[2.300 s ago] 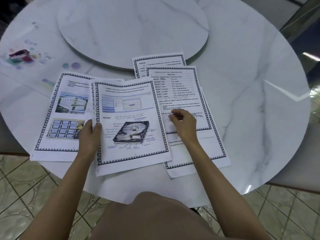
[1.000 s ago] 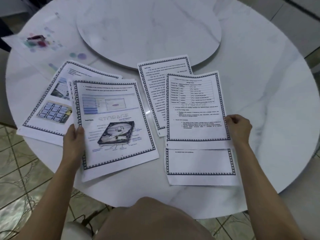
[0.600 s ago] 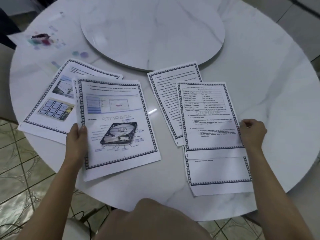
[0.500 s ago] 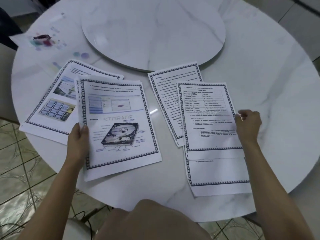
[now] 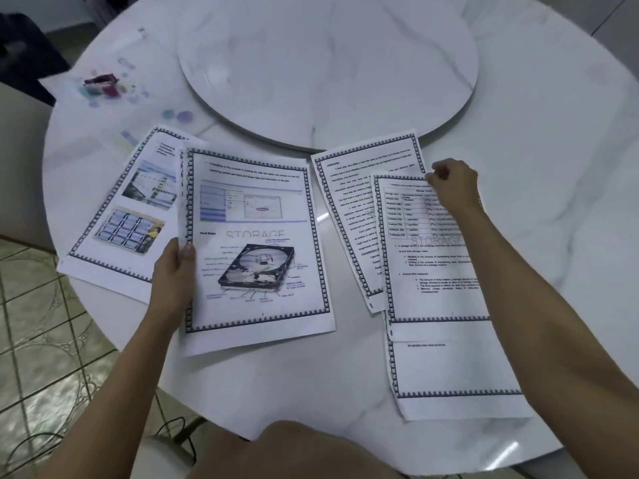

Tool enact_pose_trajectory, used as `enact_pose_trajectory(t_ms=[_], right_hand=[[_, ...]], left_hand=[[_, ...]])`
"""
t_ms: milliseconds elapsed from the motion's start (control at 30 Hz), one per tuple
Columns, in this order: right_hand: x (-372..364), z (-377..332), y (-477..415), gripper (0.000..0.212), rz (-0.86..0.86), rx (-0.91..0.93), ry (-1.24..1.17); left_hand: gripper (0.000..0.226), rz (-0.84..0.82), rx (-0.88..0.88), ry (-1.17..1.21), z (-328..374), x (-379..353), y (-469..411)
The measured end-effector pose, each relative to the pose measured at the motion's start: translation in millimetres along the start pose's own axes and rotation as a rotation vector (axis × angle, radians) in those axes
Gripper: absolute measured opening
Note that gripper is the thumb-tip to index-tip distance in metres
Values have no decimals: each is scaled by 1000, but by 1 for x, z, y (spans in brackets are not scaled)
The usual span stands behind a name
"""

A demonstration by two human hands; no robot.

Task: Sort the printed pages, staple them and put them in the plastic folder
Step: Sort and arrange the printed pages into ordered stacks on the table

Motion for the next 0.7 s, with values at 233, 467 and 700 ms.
enact_pose_trajectory(t_ms=[233,467,700], right_hand=[[-11,-1,-35,43,-60,-76,39],[-21,-5,-57,23,-83,-113,41],[-6,-29,-55,20,2,-34,-269]], left_hand=[[20,-4,34,-3,4,-8,-20],[15,17,40,-53,2,-14,-30],[18,30,31,-59,3,-12,-33]])
Point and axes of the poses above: each hand's wrist, its own y-axis away from the middle knuckle, its own x-axis out of the back of the hand, z = x × y, the point moved 5 cm from there along -y, towards the middle knuckle, and after that the axes turned 5 degrees about -z, right-handed, at the moved point
